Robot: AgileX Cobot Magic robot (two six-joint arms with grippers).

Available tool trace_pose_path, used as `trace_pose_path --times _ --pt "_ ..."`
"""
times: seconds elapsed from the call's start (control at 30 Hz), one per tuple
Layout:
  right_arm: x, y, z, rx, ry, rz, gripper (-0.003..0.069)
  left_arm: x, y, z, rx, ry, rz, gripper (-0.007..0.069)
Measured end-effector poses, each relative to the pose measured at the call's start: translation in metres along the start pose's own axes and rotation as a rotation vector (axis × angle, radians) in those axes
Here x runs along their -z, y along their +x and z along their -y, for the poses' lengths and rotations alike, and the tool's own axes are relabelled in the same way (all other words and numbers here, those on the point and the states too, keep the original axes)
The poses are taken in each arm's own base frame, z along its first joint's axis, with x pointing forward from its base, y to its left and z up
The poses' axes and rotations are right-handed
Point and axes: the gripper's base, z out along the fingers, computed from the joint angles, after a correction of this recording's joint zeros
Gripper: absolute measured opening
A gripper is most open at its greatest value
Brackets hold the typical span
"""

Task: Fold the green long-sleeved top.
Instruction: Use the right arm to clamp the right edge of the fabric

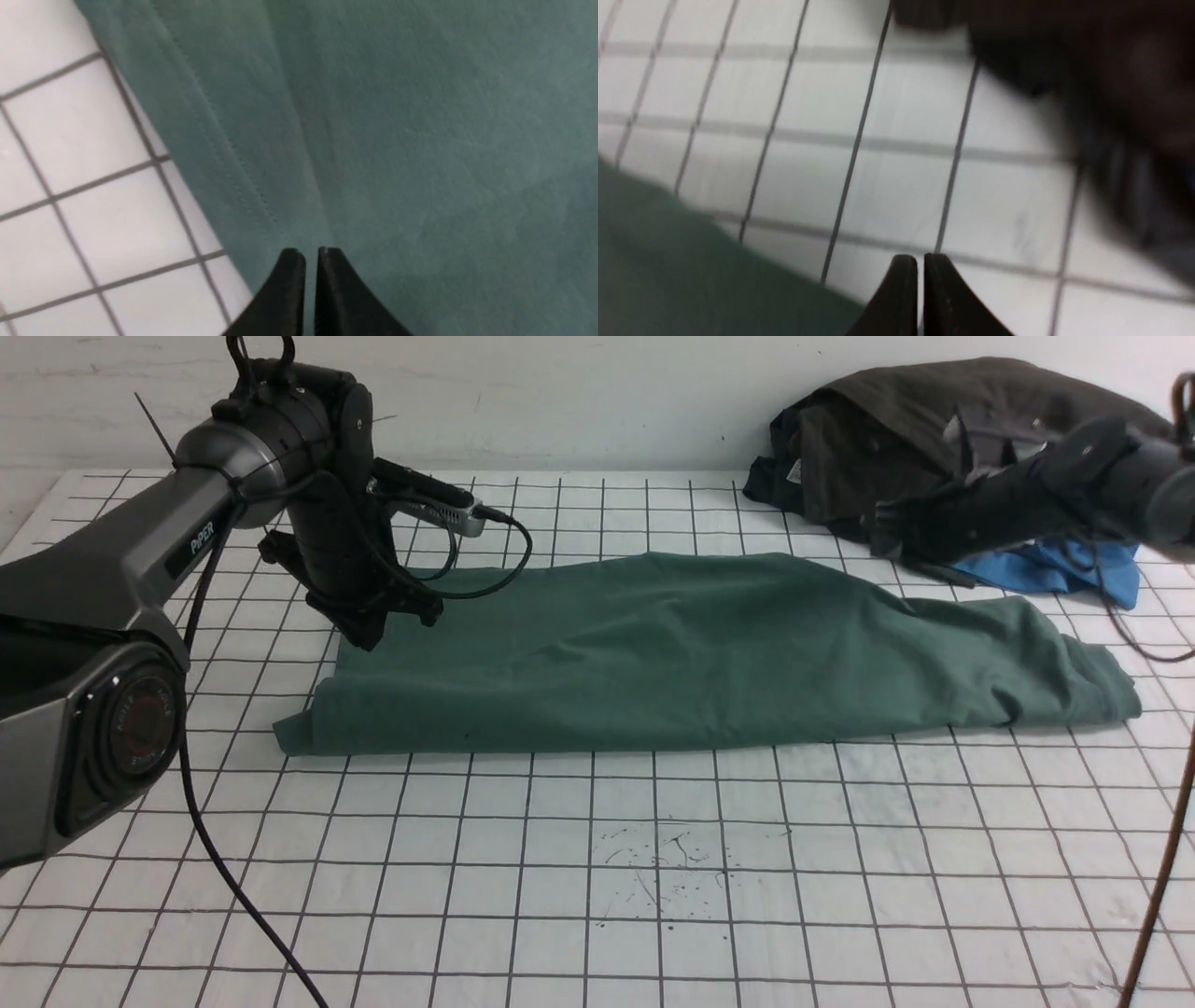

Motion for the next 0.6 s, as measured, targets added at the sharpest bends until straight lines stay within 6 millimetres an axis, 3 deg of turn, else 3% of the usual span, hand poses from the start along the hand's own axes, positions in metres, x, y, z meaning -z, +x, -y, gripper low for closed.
trace_pose_path --times 0.03,0.1,0.13,0.2,0.27,0.33,0.43,0.5,0.6 --pt "0.02 -0.019 0.002 0.004 0.015 0.013 0.0013 0.01 -0.001 -0.001 0.001 -0.004 0.02 0.0022" --pt "0.039 -0.033 0.001 0.022 0.025 0.007 0.0014 0.02 -0.002 -0.001 0.003 -0.006 0.039 0.0022" --pt "0.058 -0.04 -0.001 0.051 0.046 -0.053 0.0016 0.036 -0.002 -0.001 0.008 -0.002 0.07 0.0022" --pt "0.08 -0.043 -0.004 0.093 0.077 -0.154 0.0018 0.051 -0.001 0.0 0.019 0.02 0.097 0.0022" --pt "0.087 -0.04 -0.003 0.108 0.101 -0.216 0.002 0.06 0.001 0.003 0.029 0.049 0.108 0.0022" --pt "0.084 -0.022 0.009 0.063 0.144 -0.322 0.0022 0.071 0.013 0.011 0.044 0.116 0.096 0.0022" --pt "0.074 0.0 0.022 0.033 0.167 -0.415 0.0022 0.067 0.028 0.018 0.027 0.162 0.04 0.0022" --pt "0.062 0.032 0.039 0.018 0.201 -0.538 0.0022 0.044 0.052 0.025 0.004 0.198 -0.076 0.0022" --pt "0.054 0.057 0.054 0.004 0.248 -0.622 0.0022 0.011 0.078 0.03 -0.003 0.207 -0.201 0.0022"
